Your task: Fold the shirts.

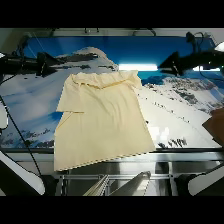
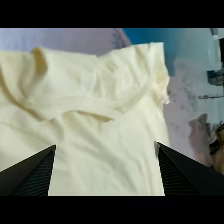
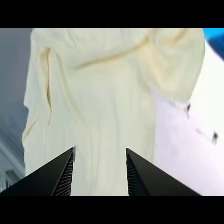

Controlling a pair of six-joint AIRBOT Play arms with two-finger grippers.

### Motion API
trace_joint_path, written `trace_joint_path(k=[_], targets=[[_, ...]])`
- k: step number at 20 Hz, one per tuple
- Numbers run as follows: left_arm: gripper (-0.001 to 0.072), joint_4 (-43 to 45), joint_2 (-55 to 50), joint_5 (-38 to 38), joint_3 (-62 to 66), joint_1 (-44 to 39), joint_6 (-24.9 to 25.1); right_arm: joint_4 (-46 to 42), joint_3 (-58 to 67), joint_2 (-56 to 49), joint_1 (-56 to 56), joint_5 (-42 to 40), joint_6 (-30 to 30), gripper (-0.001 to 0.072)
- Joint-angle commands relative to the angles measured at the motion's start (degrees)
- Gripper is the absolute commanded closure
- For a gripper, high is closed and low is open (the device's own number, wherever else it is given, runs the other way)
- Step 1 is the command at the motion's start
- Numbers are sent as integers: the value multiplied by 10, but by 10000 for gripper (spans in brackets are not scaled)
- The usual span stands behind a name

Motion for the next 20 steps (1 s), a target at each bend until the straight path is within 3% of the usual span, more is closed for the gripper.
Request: trace_joint_path(k=[1, 4, 8, 10, 14, 20], targets=[[-8, 136, -3, 23, -33, -3, -14, -90, -169, 80, -18, 31, 18, 351], [-7, 197, -35, 40, 0, -28, -17, -143, -360, 177, -24, -30, 16, 351], [-8, 226, -80, 49, 43, -46, -34, -141, -593, 303, -19, -122, 12, 340], [-8, 224, -80, 79, 24, -46, -34, -119, -674, 338, -15, -154, 12, 150], [-7, 172, -82, 96, 6, -46, -32, -79, -756, 343, 27, -195, -10, 138], [-6, 165, -90, 119, 6, -49, -31, -45, -764, 328, 107, -239, -10, 140]])
